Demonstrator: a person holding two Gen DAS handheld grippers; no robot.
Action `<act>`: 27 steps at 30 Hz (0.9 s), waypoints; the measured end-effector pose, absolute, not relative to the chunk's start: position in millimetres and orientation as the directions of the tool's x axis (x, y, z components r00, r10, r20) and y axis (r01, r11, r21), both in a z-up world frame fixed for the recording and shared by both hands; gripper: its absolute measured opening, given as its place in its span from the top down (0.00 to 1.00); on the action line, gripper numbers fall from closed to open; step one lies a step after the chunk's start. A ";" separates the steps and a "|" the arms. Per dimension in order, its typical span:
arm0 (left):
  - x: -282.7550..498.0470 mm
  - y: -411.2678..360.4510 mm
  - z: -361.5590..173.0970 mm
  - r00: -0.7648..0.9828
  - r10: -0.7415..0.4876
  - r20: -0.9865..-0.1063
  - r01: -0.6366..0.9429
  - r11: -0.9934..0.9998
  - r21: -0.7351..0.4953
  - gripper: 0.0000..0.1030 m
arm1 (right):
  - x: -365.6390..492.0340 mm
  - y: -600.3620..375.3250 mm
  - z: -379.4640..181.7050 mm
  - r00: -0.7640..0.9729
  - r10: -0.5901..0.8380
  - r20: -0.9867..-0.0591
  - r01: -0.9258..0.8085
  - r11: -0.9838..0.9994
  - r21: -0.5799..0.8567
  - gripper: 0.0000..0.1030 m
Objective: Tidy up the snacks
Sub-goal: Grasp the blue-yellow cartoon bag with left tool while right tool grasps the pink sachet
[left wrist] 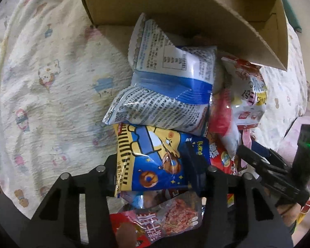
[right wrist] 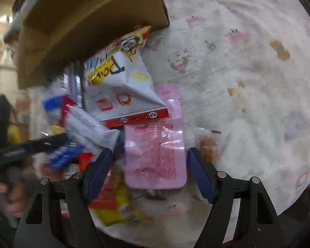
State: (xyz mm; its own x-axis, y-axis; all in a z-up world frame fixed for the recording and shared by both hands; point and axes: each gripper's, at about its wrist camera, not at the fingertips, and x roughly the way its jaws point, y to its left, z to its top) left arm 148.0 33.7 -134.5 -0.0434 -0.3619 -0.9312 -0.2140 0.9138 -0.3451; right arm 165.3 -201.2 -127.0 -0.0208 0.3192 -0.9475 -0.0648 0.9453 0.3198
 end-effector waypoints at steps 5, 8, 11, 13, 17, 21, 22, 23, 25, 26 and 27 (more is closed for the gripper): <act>142.8 32.6 -118.5 -0.019 -0.343 -0.939 -0.196 0.922 -0.333 0.58 | 164.2 -187.0 -130.8 0.010 0.248 -0.969 -0.130 0.961 0.245 0.36; 138.9 38.7 -116.3 -0.003 -0.324 -0.946 -0.188 0.929 -0.318 0.58 | 163.8 -190.1 -127.5 0.020 0.266 -0.964 -0.129 0.957 0.261 0.42; 135.2 48.3 -109.8 0.014 -0.310 -0.951 -0.187 0.933 -0.307 0.59 | 162.9 -198.2 -118.9 0.037 0.282 -0.959 -0.124 0.953 0.276 0.42; 132.2 50.3 -106.9 0.018 -0.304 -0.953 -0.185 0.935 -0.302 0.60 | 157.9 -205.8 -116.0 0.042 0.302 -0.952 -0.122 0.947 0.296 0.42; 125.4 58.2 -99.5 0.036 -0.293 -0.955 -0.190 0.937 -0.294 0.61 | 145.3 -226.0 -106.2 0.038 0.335 -0.942 -0.106 0.938 0.329 0.42; 118.3 69.6 -90.3 0.055 -0.301 -0.952 -0.195 0.932 -0.306 0.65 | 132.6 -232.6 -98.9 0.045 0.362 -0.931 -0.101 0.929 0.357 0.42; 115.9 72.0 -86.1 0.065 -0.304 -0.950 -0.195 0.930 -0.311 0.67 | 129.7 -235.5 -96.1 0.047 0.373 -0.927 -0.099 0.925 0.368 0.42; 113.6 72.7 -81.4 0.077 -0.307 -0.949 -0.192 0.929 -0.316 0.68 | 126.3 -239.6 -92.7 0.050 0.391 -0.919 -0.095 0.918 0.385 0.42; 109.7 74.2 -70.3 0.109 -0.315 -0.943 -0.180 0.927 -0.330 0.69 | 119.5 -243.7 -83.9 0.062 0.417 -0.907 -0.094 0.907 0.411 0.42; 108.5 74.9 -64.6 0.124 -0.323 -0.938 -0.174 0.924 -0.341 0.70 | 116.2 -245.2 -79.2 0.068 0.425 -0.902 -0.096 0.903 0.419 0.42; 108.7 72.6 -61.7 0.131 -0.330 -0.935 -0.172 0.921 -0.349 0.71 | 113.3 -246.8 -74.1 0.075 0.436 -0.897 -0.098 0.898 0.428 0.42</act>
State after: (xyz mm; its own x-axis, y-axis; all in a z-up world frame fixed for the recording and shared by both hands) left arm 108.7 72.6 -61.7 0.1311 -0.3300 -0.9348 -0.1722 0.9211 -0.3493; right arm 113.3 -246.8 -74.1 0.0755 0.4357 -0.8969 -0.0983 0.8984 0.4281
